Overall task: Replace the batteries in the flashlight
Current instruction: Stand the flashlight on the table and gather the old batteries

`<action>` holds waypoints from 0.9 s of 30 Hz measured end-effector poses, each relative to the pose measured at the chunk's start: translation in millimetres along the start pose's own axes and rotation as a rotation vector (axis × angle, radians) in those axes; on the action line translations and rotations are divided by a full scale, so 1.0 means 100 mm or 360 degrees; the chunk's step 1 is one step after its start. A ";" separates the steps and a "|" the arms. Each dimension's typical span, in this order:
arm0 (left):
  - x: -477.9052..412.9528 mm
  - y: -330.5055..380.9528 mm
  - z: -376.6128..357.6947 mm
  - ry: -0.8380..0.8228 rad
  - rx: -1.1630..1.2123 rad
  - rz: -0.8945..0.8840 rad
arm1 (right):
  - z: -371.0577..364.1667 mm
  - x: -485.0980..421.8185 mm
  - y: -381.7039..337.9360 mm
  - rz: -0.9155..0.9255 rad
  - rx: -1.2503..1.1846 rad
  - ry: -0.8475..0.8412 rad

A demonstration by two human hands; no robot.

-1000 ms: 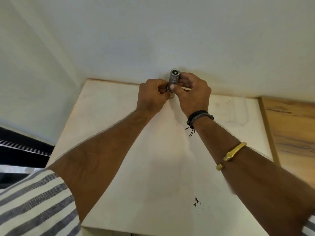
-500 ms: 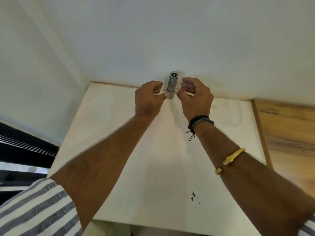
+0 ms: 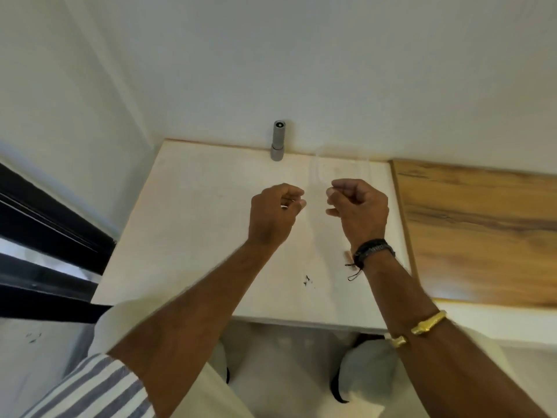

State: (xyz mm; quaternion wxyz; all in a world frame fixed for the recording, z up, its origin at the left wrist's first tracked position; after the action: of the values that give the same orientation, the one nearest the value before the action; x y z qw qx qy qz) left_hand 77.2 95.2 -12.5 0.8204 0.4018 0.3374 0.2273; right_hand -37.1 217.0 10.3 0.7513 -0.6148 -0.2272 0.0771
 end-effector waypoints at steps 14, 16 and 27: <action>0.55 0.40 -0.77 -0.0880 -0.0306 -0.0228 | 0.91 0.23 0.71 -0.0261 0.0961 0.0316; 0.54 0.42 -0.81 -0.0991 -0.0404 -0.0305 | 0.88 0.24 0.73 -0.0288 0.1118 0.0295; 0.59 0.33 -0.75 -0.1150 -0.0796 -0.0630 | 0.78 0.24 0.74 -0.0252 0.1403 0.0221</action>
State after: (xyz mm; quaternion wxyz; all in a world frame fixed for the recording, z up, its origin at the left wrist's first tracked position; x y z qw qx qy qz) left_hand 58.1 190.7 -41.2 0.9841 0.1735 0.0356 -0.0132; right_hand -37.9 312.8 -43.5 0.9584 -0.2205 -0.1682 0.0674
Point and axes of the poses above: each hand's wrist, its own x-axis away from the middle knuckle, its own z-axis out of the back of the hand, y = z × x, the point moved 1 cm from there along -x, towards the middle knuckle, and after that the axes turned 14 degrees about -z, right-handed, at the moved point
